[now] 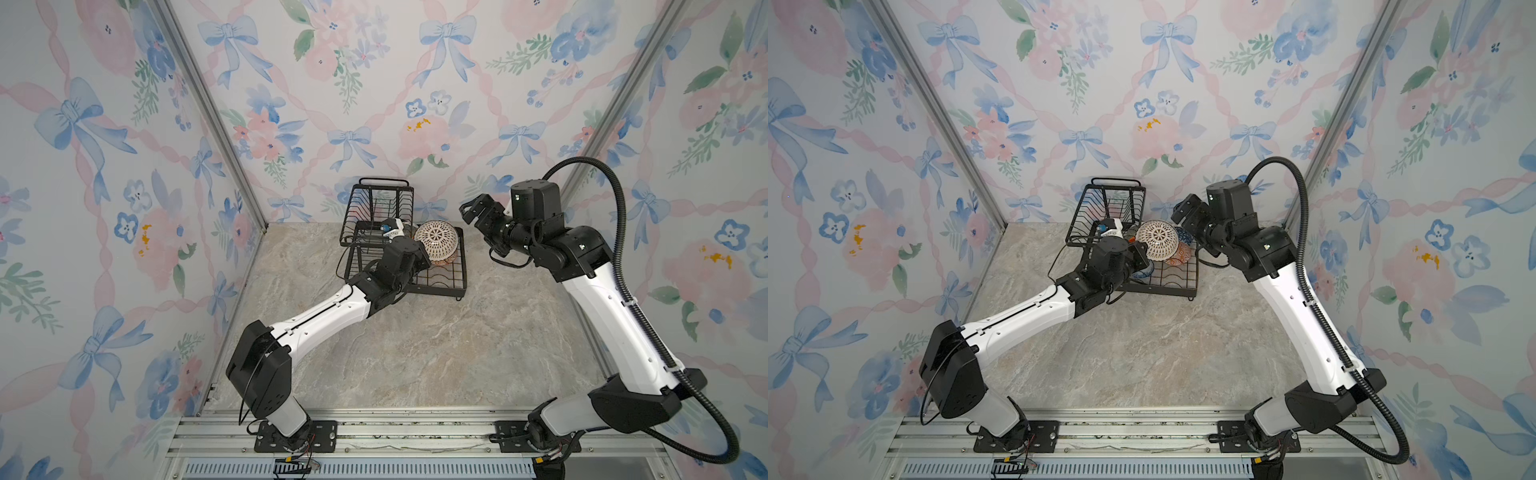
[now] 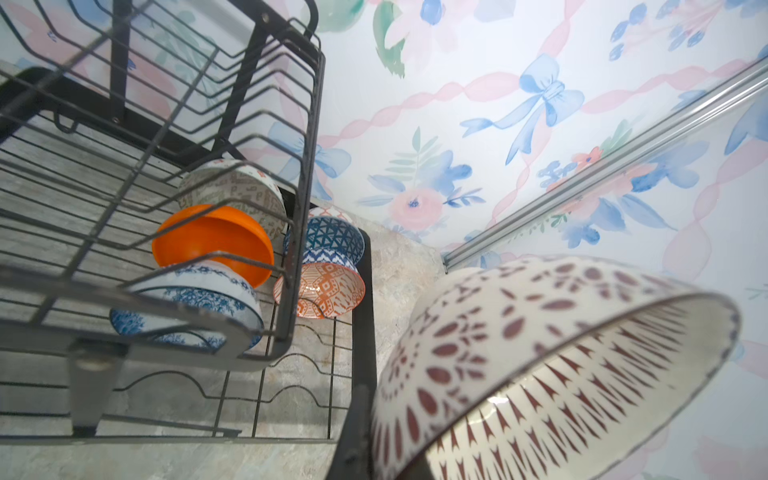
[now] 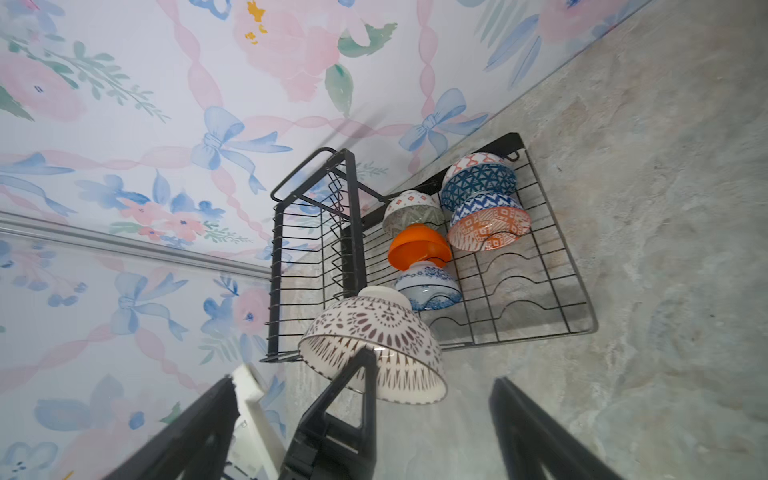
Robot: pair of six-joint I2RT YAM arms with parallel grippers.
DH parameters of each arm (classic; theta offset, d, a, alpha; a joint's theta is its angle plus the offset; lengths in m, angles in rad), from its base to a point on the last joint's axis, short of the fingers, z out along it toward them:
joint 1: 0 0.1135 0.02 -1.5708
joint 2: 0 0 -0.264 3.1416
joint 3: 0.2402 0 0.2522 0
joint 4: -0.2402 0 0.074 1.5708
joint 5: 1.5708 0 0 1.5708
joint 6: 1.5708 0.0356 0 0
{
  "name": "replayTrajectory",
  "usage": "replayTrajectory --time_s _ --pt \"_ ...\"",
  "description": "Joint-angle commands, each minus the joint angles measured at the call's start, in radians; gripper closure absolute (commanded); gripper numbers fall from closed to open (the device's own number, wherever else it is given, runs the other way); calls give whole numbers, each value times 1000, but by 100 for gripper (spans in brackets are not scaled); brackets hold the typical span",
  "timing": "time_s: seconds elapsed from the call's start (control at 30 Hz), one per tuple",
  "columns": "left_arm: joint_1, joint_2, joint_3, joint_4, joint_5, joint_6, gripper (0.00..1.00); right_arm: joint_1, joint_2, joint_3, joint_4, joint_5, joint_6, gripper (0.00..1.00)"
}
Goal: Load the bowls into the dish rack
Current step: 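Carry the white bowl over the rack with the right gripper while the left waits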
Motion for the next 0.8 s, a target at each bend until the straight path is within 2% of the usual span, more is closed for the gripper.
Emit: replayTrajectory --time_s 0.0,0.23,0.57,0.77 --pt "1 -11 29 152 -124 44 100 4 38 30 48 -69 188 3" --pt "-3 14 11 288 -221 111 100 54 86 17 194 -106 396 1" --pt "-52 11 -45 411 -306 191 100 80 188 53 303 -85 527 19" --pt "-73 -9 -78 430 -368 214 100 80 241 117 265 -40 529 30"
